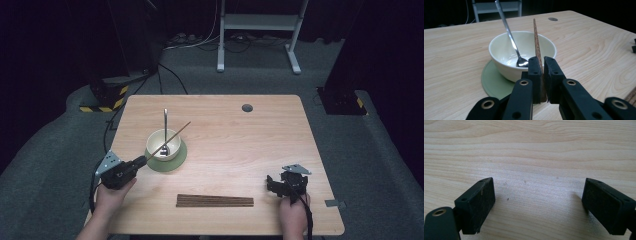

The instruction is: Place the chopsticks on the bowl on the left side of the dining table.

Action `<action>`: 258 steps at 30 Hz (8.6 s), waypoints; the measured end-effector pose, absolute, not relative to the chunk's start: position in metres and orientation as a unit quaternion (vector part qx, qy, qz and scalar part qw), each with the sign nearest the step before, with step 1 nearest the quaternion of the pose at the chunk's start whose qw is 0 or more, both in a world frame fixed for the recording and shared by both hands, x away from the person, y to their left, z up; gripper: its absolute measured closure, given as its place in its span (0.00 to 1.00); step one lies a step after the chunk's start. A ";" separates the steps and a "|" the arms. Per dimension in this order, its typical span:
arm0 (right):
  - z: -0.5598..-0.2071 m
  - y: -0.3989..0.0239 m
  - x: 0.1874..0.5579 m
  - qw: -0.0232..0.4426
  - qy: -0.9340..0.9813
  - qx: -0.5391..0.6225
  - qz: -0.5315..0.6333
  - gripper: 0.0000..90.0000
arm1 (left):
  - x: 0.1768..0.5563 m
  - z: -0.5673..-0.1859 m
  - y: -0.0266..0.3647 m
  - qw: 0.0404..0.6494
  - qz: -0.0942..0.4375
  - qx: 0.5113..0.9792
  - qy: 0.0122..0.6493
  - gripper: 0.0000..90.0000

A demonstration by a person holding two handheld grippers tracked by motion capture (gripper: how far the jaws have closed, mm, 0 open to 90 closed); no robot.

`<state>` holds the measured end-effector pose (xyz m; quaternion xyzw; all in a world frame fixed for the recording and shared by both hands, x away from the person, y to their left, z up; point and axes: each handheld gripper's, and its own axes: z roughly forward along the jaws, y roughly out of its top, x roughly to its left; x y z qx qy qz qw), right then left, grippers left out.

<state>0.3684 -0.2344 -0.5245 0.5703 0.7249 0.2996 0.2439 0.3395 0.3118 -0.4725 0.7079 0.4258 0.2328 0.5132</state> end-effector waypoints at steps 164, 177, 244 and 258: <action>-0.524 -0.233 0.367 0.239 0.731 0.564 0.301 0.13 | 0.336 -0.523 0.201 0.396 0.112 0.864 0.290 0.86; -0.526 -0.232 0.368 0.246 0.725 0.565 0.308 0.13 | 0.335 -0.524 0.194 0.390 0.136 0.854 0.315 0.91; -0.526 -0.232 0.368 0.247 0.727 0.561 0.308 0.13 | 0.314 -0.470 0.221 0.531 0.192 0.766 0.306 0.93; -0.526 -0.232 0.368 0.247 0.727 0.562 0.308 0.13 | 0.309 -0.456 0.236 0.567 0.221 0.733 0.303 0.93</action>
